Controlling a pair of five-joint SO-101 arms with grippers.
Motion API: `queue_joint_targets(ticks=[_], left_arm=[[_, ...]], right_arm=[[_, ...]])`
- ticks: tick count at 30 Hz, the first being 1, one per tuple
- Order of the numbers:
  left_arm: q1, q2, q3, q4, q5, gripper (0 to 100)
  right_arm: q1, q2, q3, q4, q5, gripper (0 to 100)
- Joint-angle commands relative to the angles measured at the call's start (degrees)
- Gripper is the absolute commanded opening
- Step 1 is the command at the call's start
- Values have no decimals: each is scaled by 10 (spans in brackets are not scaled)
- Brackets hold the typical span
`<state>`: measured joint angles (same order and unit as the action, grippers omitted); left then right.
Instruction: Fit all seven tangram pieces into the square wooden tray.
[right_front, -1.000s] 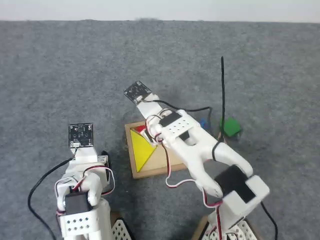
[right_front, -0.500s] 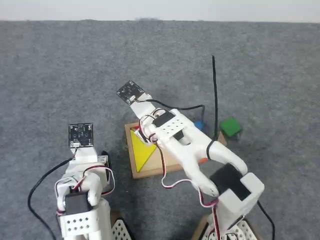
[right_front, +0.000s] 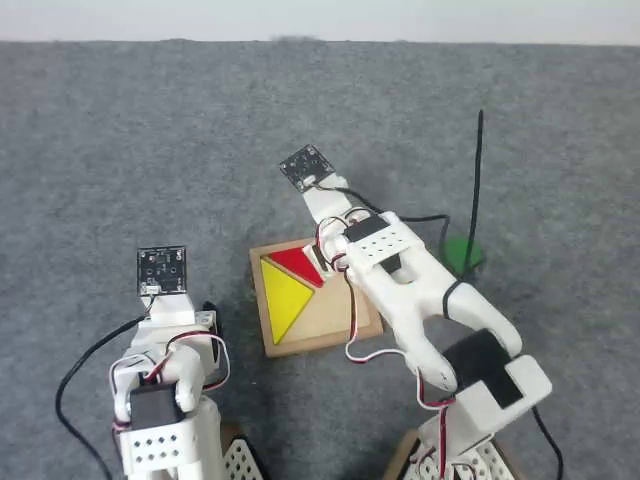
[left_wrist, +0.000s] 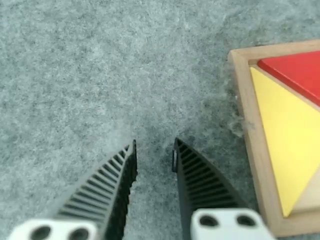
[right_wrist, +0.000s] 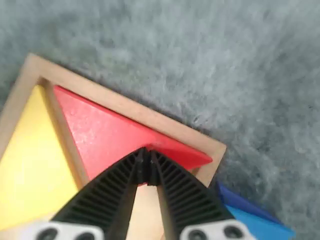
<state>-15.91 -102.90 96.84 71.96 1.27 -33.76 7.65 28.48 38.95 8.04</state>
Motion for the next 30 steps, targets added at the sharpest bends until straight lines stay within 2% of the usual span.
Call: queue_joint_targets(ticks=[1,8,12,20,27,30], left_arm=[[-4,-8,-3,1,-3,111],[-4,-8,-3,1,-3,111],[-4,-8,-3,1,-3,111],[-4,-8,-3,1,-3,111],[-4,-8,-3,1,-3,111],[-4,-8,-3,1,-3,111]], right_arm=[[-29,26,-19,12,15,7],[-75,0,-3,10,13,7],[-63,-41,-3,13,-4,7],[39,-262,25,110,-8,7],[179,-361,119,195,61,9],[211,-385,173,211,100,9]])
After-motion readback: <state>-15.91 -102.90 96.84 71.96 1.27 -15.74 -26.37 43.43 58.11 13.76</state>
